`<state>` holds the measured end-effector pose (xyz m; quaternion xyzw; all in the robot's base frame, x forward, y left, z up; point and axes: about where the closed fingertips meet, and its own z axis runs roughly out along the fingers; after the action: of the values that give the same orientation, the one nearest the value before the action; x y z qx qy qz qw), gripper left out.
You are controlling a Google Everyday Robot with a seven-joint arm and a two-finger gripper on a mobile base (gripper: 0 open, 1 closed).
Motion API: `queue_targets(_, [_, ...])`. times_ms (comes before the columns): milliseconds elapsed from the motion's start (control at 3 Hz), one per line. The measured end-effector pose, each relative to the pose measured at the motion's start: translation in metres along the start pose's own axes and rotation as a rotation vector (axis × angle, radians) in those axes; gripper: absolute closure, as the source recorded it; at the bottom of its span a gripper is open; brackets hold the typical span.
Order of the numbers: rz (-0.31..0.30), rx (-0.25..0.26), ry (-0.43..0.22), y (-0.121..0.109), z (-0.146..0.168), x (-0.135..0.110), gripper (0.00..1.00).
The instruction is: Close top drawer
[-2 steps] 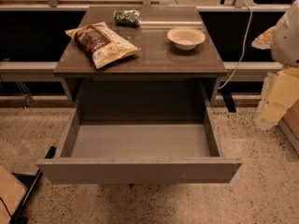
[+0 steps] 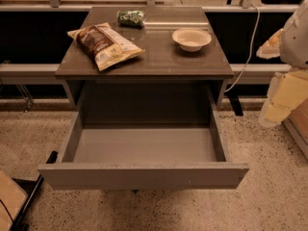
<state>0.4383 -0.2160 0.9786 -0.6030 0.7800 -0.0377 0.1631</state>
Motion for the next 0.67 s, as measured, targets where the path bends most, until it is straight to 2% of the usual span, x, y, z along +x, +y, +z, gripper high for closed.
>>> queue_targets(333, [-0.015, -0.017, 0.010, 0.008, 0.022, 0.001, 0.41])
queue_targets(667, [-0.017, -0.032, 0.029, 0.019, 0.062, 0.019, 0.63])
